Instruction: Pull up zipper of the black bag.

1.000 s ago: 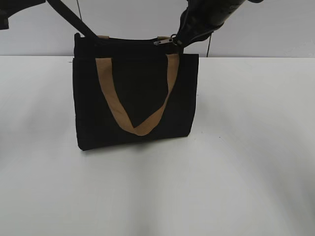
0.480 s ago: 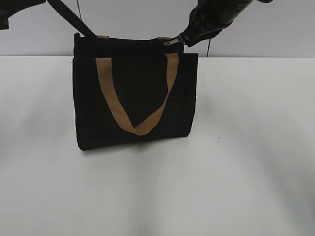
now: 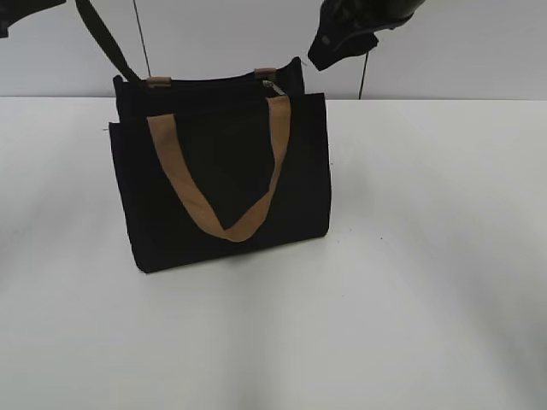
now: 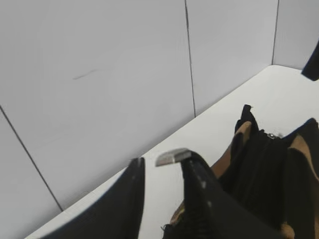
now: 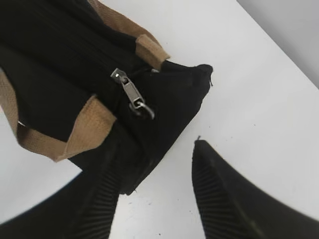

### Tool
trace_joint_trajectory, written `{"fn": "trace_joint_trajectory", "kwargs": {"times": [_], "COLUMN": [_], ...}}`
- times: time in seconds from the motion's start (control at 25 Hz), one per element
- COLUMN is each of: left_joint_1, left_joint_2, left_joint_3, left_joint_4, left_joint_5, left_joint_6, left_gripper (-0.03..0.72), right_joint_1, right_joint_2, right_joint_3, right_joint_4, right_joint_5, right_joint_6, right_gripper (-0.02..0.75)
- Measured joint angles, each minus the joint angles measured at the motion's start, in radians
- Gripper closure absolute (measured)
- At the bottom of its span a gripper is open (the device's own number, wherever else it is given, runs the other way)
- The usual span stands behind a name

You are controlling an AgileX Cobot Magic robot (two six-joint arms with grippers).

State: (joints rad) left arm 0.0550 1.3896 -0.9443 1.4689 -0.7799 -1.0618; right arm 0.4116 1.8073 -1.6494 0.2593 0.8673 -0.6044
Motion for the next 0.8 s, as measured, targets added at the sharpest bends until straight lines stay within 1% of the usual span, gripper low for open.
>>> {"fn": "trace_joint_trajectory", "kwargs": {"times": [0.04,0.12,0.2,0.28,0.48,0.56,0.72,0.8], "left_joint_1": [0.000,0.000,0.000,0.000,0.000,0.000,0.000,0.001], "left_joint_2": [-0.012,-0.034,-0.054,-0.069,-0.086,-0.088,-0.088,-0.088], "left_joint_3": [-0.001,-0.003,-0.003,-0.003,-0.003,0.006,0.054,0.077], "left_joint_4": [0.025,0.116,0.214,0.258,0.273,0.273,0.273,0.265], "left_joint_5": [0.021,0.068,0.118,0.180,0.347,0.485,0.785,0.869], "left_joint_6": [-0.028,-0.104,-0.185,-0.270,-0.436,-0.517,-0.566,-0.569], "left_gripper": [0.418,0.361,0.342,0.334,0.328,0.328,0.325,0.321], "right_joint_1": [0.000,0.000,0.000,0.000,0.000,0.000,0.000,0.000], "right_joint_2": [-0.011,-0.039,-0.064,-0.082,-0.105,-0.111,-0.130,-0.136], "right_joint_3": [0.000,0.000,0.000,0.000,0.000,0.000,0.000,0.000], "right_joint_4": [0.000,0.000,0.002,0.002,0.002,0.002,-0.012,-0.021], "right_joint_5": [0.008,0.017,0.020,0.020,0.043,0.069,0.133,0.153], "right_joint_6": [0.001,0.001,0.001,0.001,0.001,0.001,0.001,0.001], "right_gripper": [0.364,0.354,0.349,0.349,0.349,0.349,0.349,0.349]}}
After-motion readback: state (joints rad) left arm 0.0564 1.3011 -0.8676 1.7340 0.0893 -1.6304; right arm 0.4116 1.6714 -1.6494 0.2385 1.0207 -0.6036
